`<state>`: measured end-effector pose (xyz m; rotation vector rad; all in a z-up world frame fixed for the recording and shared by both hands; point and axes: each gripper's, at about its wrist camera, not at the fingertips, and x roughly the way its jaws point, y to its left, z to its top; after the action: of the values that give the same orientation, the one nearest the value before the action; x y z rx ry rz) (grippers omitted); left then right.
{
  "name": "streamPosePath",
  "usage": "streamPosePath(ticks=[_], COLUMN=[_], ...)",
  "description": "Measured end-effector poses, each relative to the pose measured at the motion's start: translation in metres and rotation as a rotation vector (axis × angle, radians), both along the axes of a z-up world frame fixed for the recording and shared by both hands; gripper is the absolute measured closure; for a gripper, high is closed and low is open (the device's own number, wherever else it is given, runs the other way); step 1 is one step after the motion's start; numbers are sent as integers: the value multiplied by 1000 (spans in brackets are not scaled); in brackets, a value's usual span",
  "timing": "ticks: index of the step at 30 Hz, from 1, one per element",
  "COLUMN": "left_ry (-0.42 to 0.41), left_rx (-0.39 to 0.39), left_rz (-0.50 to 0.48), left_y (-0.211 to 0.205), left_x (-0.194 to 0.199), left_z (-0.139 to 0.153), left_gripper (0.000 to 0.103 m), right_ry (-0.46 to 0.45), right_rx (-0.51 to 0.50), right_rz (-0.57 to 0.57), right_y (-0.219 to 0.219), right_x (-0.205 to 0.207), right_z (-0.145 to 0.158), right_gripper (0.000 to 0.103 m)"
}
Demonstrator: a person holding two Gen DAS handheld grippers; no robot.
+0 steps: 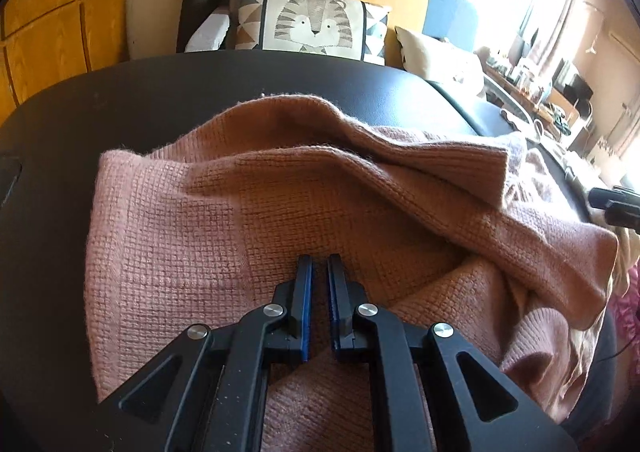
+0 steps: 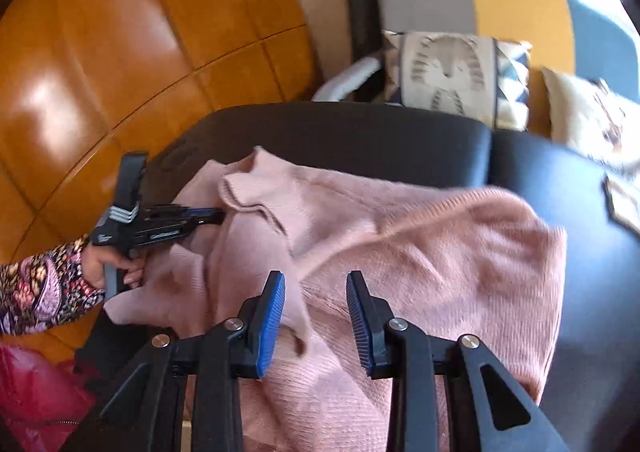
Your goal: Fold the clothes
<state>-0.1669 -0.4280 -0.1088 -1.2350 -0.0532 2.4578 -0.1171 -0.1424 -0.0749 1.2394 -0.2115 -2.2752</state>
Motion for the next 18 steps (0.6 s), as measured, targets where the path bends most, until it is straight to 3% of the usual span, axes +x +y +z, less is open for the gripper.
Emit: streamPosePath(ticks=[2,6,11,12,13,18], left_ry=[5,10,2,0,-2,-9], left_rx=[6,33,64,72,82,117], left_rz=[3,8,9,10,12,16], left_y=[-1,-4,-8,-9,-11,-14], left_x=[2,4,1,1,0,-2], left_z=[0,-1,-3,-3,-4,-6], left_gripper=[95,95,95,95,95,95], right_ry=[-22,-257,-429,-444,-450,-347], right_rx=[6,-228,-322,-343,-364,-524], right_rz=[12,-114,-137,-136,-139,-235], right_y=[-5,13,6,4,4,21], right_x=[-7,-49,-79,-83,-89,-144], right_z=[2,-35,-71,-73,-72,-47], right_gripper=[71,71,72,85,90,93])
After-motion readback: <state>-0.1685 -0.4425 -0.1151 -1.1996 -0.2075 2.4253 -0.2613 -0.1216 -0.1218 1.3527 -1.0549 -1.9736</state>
